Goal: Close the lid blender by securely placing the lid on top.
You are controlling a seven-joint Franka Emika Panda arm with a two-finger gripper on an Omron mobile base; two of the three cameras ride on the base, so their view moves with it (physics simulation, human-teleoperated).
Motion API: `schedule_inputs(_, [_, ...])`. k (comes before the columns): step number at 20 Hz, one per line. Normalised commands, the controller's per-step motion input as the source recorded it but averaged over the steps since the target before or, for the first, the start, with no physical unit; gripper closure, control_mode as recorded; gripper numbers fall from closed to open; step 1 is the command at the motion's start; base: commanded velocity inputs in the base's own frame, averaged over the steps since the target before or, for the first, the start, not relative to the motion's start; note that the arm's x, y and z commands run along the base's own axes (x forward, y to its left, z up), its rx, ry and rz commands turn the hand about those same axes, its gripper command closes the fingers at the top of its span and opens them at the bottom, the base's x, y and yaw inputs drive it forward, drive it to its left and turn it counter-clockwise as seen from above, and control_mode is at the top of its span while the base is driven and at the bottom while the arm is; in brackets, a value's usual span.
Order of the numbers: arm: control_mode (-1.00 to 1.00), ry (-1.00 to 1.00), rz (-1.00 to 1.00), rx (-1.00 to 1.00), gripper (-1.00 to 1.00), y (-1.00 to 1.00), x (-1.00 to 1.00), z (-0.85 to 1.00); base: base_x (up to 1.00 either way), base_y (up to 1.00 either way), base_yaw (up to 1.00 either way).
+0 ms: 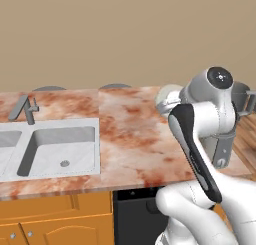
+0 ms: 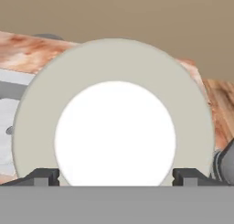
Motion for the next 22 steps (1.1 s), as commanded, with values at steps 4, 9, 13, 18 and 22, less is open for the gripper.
schedule_inputs(4, [-1.00, 0.00, -0.05, 0.00, 1.00, -0.46, -0.19, 0.73, 0.00, 0.00, 0.00])
schedule_inputs(9, [-1.00, -0.01, -0.05, 0.00, 1.00, -0.49, -0.06, 0.29, 0.00, 0.00, 0.00])
schedule_inputs(13, [-1.00, -0.06, -0.05, 0.00, 1.00, -0.55, -0.01, 0.24, 0.00, 0.00, 0.00])
schedule_inputs(18, [-1.00, -0.08, -0.04, 0.00, 1.00, -0.58, 0.00, 0.13, 0.00, 0.00, 0.00])
schedule_inputs(22, [-1.00, -0.07, -0.08, 0.00, 1.00, -0.57, 0.00, 0.31, 0.00, 0.00, 0.00])
